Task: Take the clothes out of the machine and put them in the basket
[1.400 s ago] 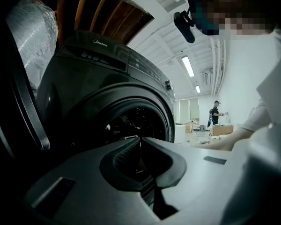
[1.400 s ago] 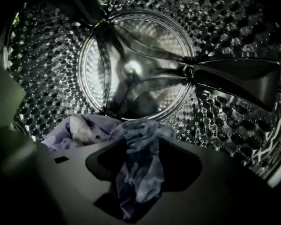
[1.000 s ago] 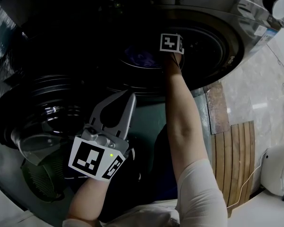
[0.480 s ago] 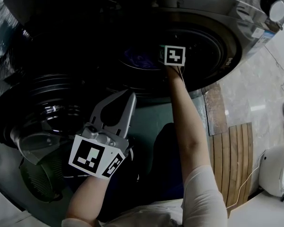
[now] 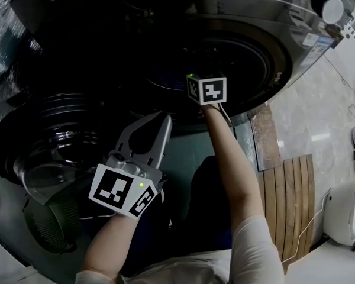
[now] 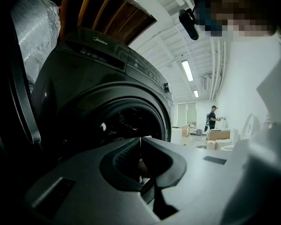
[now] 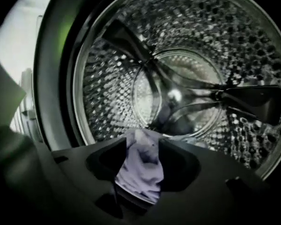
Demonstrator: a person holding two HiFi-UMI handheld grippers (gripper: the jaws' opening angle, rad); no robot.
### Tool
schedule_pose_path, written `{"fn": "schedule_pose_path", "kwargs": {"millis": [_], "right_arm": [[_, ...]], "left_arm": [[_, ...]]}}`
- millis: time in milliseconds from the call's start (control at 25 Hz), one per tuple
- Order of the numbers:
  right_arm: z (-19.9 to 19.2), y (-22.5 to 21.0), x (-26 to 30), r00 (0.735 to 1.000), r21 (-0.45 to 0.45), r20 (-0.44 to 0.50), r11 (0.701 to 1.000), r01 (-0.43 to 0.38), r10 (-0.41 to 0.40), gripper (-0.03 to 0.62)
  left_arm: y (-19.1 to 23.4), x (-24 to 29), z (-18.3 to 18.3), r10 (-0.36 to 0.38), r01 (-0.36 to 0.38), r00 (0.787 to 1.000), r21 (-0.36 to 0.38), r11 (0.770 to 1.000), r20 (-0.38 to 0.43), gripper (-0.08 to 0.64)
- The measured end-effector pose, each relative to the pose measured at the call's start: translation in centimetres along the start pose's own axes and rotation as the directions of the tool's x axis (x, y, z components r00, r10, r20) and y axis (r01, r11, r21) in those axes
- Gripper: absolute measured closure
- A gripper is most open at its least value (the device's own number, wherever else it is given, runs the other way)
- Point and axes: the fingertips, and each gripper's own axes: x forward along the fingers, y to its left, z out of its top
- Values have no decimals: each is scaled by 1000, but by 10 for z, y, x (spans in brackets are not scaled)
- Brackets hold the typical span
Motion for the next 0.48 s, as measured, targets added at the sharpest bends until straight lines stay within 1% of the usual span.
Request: {"fn": "schedule_pose_path", "kwargs": {"millis": [120,200,320,360,480], "right_arm": [[-13,12,11,998,-52,-55,999,-10,7,359],[-20,15,19,996,-84,-90,996,-4,-4,348],[-33,14,31,988,-135,-148,991,17,-37,357],[-38,13,35,985,-140,-163,990,28,-51,365],[-49,8,41,980,-115,-183,992,59,-79,388]], "left_arm": [[-3,0,1,-1,1,1000,2,1000,2,538],[-5,0,1,-4,4,1000,5,1000,3,538],[-5,-2,2,-2,2,1000,5,1000,4,538],[-4,-3,2,3,-3,1000,5,1000,4,538],[0,-4,1,15,-15,1000,-3,1000,2,538]]}}
